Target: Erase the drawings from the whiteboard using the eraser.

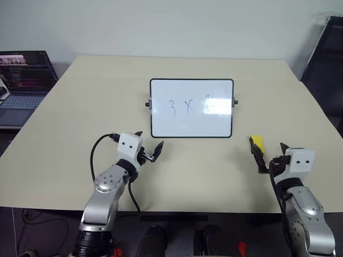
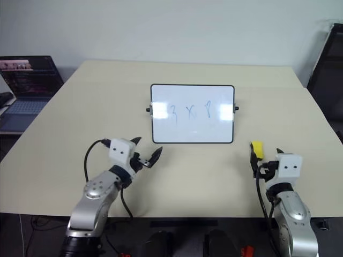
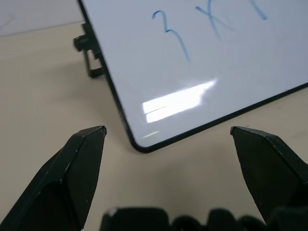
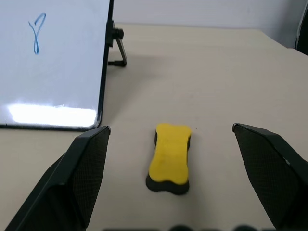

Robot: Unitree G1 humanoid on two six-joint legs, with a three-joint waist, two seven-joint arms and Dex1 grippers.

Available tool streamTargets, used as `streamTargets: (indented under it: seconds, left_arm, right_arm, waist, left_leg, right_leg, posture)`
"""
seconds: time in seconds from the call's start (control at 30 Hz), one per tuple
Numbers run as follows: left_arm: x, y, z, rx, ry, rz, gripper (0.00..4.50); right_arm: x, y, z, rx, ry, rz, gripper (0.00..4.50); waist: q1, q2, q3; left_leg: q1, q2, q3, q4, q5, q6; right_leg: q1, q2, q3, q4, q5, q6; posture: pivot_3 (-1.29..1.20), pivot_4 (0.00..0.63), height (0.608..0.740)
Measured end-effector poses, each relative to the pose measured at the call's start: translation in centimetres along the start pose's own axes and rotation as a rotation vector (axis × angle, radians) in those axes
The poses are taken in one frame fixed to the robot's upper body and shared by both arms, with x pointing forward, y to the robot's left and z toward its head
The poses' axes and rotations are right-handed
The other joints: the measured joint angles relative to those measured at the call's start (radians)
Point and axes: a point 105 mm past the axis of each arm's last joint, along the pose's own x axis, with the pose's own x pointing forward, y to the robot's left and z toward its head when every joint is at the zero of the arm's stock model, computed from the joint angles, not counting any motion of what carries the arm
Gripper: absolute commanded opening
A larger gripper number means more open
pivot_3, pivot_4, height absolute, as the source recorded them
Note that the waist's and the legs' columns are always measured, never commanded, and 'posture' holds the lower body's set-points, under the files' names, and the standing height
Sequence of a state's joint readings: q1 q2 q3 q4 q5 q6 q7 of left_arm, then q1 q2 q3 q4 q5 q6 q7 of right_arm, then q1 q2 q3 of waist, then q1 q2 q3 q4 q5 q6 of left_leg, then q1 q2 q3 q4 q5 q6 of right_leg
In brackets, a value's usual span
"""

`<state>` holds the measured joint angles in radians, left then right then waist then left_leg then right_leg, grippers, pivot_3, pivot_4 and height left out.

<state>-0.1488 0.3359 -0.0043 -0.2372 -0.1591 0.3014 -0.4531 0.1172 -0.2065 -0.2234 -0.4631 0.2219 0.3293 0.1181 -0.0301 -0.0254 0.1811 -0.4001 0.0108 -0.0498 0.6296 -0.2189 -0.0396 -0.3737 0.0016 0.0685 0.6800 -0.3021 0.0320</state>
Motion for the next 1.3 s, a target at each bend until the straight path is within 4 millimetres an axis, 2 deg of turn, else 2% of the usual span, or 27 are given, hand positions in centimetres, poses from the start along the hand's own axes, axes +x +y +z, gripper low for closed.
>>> streamTargets:
  seconds: [0.1,0.23,0.33,0.5,0.7,0.83,1.07,1.3]
  left_arm:
    - [1.3,-0.8,2.6,0.035,-0.062,-0.170,4.50]
    - [2.4,-0.9,3.8,0.082,-0.062,-0.317,4.50]
    - [2.9,-1.4,5.4,0.102,-0.086,-0.419,4.50]
    - [3.4,-3.7,7.6,0.176,-0.099,-0.671,4.50]
    - [2.9,-6.4,7.0,0.193,-0.040,-0.926,4.50]
    - [3.4,-7.8,6.3,0.196,-0.033,-0.996,4.50]
    - [4.2,-8.0,7.0,0.232,-0.064,-0.996,4.50]
    - [4.6,-7.6,6.6,0.228,-0.047,-0.981,4.50]
  right_arm:
    - [0.6,0.8,1.0,0.020,0.000,-0.027,4.45]
    - [1.4,1.0,3.1,-0.004,-0.010,-0.085,4.45]
    - [2.2,1.0,3.0,0.004,0.047,-0.101,4.45]
    - [3.7,0.2,2.5,0.019,0.151,-0.090,4.45]
    - [3.9,-1.3,0.2,0.043,0.267,-0.101,4.45]
    - [4.0,-1.6,-1.1,0.055,0.317,-0.092,4.45]
    - [4.7,-1.2,-1.2,0.057,0.321,-0.062,4.45]
    - [5.3,-0.7,-2.5,0.046,0.363,-0.046,4.45]
  waist:
    - [0.001,0.000,0.000]
    - [-0.002,0.000,0.000]
    - [-0.002,0.000,0.000]
    - [-0.002,0.000,0.000]
    - [-0.003,0.001,0.000]
    - [-0.005,0.001,0.000]
    - [-0.006,0.001,0.000]
    - [-0.006,0.001,0.001]
  left_leg:
    - [0.000,0.000,0.000,0.000,0.000,0.000]
    - [-0.001,0.000,0.001,-0.001,0.000,0.000]
    - [-0.001,0.000,0.000,-0.001,0.000,0.000]
    - [-0.001,-0.001,0.001,-0.001,0.000,0.000]
    - [-0.002,0.000,0.003,-0.002,0.000,0.000]
    - [-0.002,0.000,0.003,-0.002,0.000,0.000]
    - [-0.003,0.000,0.003,-0.002,0.000,0.000]
    - [-0.003,0.000,0.003,-0.002,0.000,0.000]
  right_leg:
    - [0.000,0.000,0.000,0.000,0.000,0.000]
    - [-0.001,0.004,0.000,0.000,0.000,0.000]
    - [-0.002,0.004,0.000,0.000,0.000,0.000]
    - [-0.002,0.004,-0.001,0.000,0.003,-0.004]
    - [-0.003,0.005,-0.001,0.000,0.002,-0.005]
    - [-0.004,0.005,0.000,0.000,0.002,-0.005]
    - [-0.005,0.006,0.000,0.000,0.002,-0.005]
    - [-0.006,0.006,0.000,0.000,0.002,-0.005]
  posture:
    - [0.00,0.150,0.740]
    - [0.00,0.150,0.740]
    - [0.00,0.150,0.740]
    - [0.00,0.150,0.740]
    - [0.00,0.150,0.740]
    - [0.00,0.150,0.740]
    - [0.00,0.150,0.740]
    - [0.00,0.150,0.740]
